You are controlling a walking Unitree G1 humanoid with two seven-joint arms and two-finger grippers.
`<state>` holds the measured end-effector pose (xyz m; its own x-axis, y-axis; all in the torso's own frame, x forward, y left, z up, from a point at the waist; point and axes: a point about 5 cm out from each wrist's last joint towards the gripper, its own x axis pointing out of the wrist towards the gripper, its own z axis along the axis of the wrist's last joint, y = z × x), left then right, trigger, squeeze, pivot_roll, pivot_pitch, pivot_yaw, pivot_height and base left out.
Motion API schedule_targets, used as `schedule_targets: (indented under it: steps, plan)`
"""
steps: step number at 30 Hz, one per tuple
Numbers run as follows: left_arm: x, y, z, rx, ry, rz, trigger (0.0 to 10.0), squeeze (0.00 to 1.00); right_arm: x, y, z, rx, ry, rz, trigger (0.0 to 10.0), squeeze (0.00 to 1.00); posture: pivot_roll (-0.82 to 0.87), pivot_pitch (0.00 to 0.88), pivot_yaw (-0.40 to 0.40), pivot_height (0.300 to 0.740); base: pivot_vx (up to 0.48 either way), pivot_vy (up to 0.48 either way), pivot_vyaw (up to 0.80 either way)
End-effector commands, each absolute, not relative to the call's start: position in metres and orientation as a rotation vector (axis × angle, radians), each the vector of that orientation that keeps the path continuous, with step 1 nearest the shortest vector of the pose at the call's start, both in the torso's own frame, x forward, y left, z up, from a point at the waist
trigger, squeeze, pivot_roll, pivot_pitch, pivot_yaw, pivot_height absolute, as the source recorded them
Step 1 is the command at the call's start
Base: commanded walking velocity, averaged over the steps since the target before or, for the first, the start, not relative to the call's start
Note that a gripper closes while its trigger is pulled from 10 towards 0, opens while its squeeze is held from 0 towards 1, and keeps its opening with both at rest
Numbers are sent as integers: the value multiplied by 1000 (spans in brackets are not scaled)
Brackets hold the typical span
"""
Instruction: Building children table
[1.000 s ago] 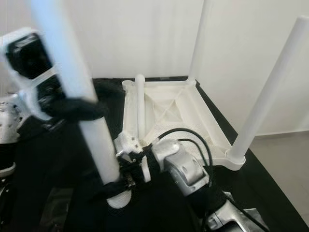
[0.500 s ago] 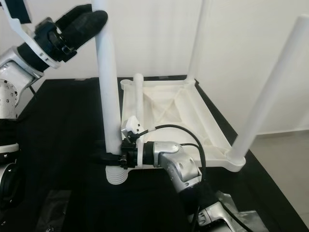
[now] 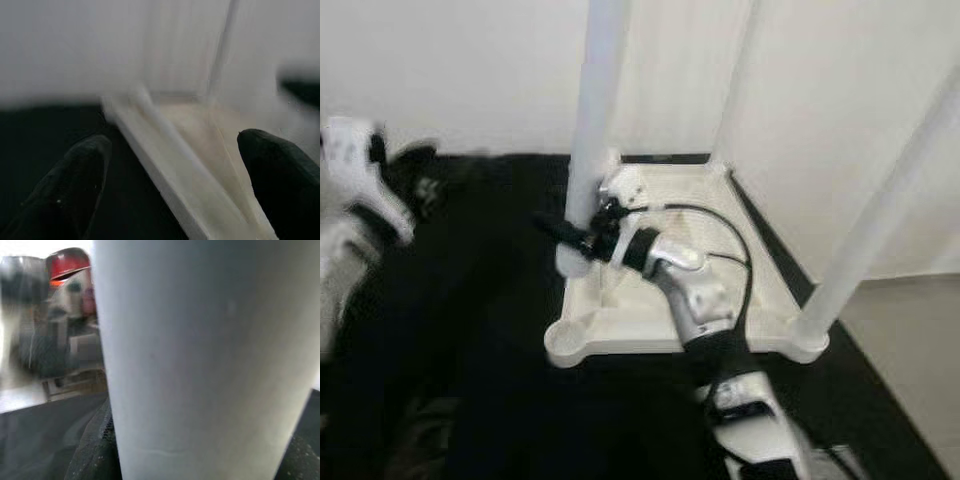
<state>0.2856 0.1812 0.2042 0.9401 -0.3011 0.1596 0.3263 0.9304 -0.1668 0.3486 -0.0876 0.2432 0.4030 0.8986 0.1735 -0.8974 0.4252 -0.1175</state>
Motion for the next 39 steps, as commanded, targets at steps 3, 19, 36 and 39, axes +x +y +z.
schedule_targets:
  steps: [3, 19, 36, 39]
  plan:
    - [266, 185, 196, -195, -98, -184, 10000, 0, 336, -75, 250, -22, -240, 1319, 10000, 0, 55, 214, -62, 740, 0, 0, 267]
    - [234, 187, 190, -70, -76, -24, 10000, 0, 317, -78, 244, -92, -160, 1668, 10000, 0, 66, 240, -73, 740, 0, 0, 799]
    - [230, 175, 185, -90, -53, -80, 10000, 0, 293, -94, 235, -55, -48, 1863, 10000, 0, 62, 230, -44, 740, 0, -164, 188]
    - [229, 175, 185, -92, -51, -79, 10000, 0, 290, -95, 234, -52, -30, 1889, 10000, 0, 62, 230, -44, 740, 0, 0, 0]
